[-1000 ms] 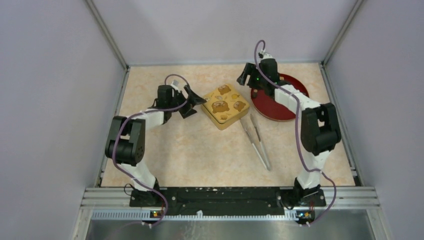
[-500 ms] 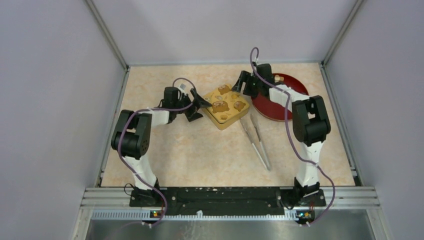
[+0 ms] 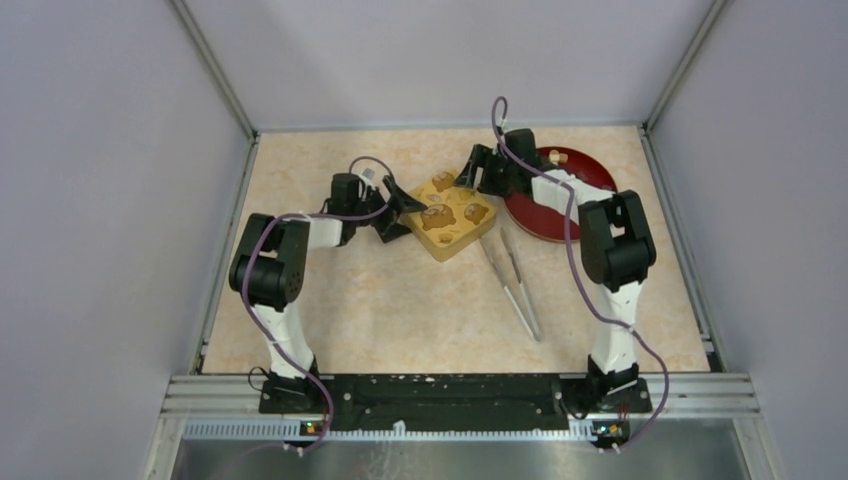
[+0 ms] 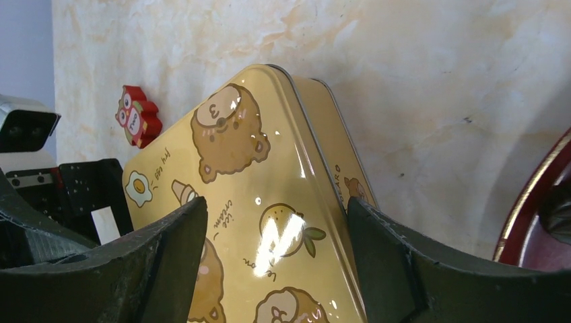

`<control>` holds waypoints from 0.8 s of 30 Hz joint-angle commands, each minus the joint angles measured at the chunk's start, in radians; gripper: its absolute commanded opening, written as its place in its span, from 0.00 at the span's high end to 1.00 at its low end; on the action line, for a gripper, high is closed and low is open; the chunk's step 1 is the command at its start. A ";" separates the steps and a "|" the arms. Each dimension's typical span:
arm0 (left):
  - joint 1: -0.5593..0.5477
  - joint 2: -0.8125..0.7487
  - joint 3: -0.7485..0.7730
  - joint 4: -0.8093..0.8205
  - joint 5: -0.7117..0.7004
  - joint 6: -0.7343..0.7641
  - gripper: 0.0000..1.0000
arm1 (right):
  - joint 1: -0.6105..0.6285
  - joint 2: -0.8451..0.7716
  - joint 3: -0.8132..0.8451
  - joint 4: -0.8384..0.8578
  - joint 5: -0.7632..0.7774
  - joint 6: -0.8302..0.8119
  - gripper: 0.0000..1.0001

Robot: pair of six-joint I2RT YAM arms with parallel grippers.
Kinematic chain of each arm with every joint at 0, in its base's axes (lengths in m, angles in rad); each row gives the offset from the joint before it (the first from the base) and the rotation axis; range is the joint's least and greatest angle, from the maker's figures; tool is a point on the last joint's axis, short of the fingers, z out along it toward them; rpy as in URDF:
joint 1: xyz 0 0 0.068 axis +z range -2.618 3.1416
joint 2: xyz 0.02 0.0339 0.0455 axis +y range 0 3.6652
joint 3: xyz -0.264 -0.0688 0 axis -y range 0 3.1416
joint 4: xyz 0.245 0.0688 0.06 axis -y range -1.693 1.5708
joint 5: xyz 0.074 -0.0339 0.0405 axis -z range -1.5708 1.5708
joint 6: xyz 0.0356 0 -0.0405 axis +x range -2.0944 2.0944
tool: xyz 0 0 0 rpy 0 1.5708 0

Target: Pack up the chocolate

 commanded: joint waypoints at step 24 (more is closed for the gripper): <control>-0.001 0.037 0.060 -0.163 -0.081 0.083 0.33 | 0.097 -0.270 -0.064 -0.068 0.459 -0.119 0.17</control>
